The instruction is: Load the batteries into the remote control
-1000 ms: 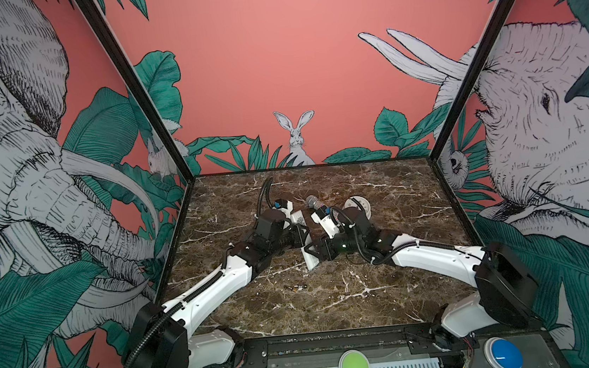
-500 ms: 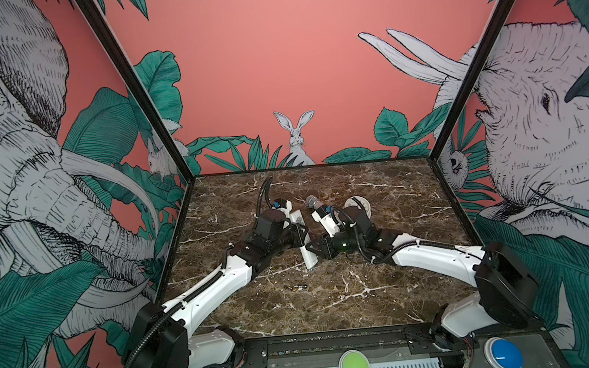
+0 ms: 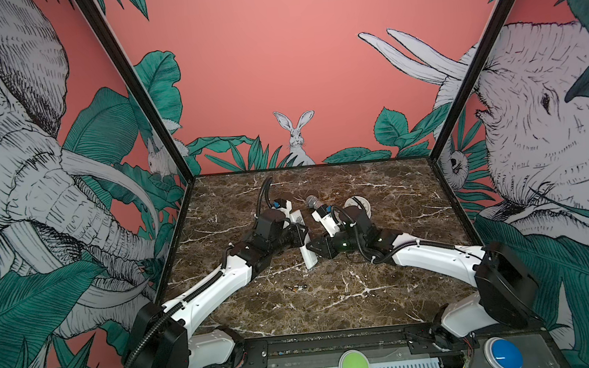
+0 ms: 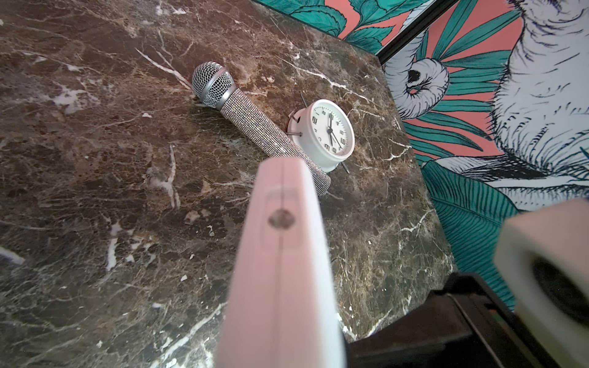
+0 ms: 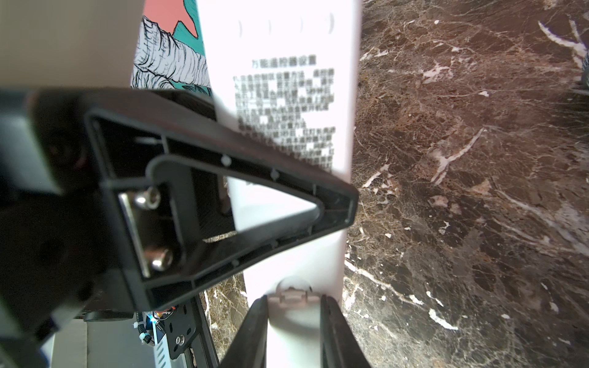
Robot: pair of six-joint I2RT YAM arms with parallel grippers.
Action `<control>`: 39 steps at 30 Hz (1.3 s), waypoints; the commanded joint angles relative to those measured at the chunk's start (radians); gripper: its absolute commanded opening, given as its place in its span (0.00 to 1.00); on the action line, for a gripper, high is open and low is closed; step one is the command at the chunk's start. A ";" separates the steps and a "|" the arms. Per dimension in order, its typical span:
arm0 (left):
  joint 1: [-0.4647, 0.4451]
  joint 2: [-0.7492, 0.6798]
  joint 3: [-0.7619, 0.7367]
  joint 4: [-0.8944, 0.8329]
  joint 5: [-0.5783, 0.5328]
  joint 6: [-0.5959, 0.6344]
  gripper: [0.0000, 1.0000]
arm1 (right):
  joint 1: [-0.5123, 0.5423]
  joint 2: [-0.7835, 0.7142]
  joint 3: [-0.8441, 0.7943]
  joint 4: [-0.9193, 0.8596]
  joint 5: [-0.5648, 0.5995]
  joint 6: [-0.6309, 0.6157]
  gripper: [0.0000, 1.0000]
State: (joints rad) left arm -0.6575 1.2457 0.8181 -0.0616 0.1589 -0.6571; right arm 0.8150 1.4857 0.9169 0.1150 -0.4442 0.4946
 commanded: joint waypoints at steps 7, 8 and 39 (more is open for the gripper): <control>-0.008 -0.005 -0.002 0.054 0.025 -0.021 0.00 | 0.000 -0.007 -0.008 0.061 -0.029 -0.006 0.25; -0.007 -0.006 -0.005 0.058 0.023 -0.021 0.00 | 0.000 -0.010 -0.009 0.060 -0.028 -0.008 0.24; -0.007 0.009 0.031 0.024 0.023 0.019 0.00 | 0.000 -0.084 -0.001 -0.035 0.036 -0.098 0.61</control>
State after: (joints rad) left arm -0.6605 1.2526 0.8177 -0.0578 0.1677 -0.6472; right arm 0.8116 1.4033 0.8783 0.0742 -0.4088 0.4129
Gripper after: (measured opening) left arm 0.213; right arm 0.606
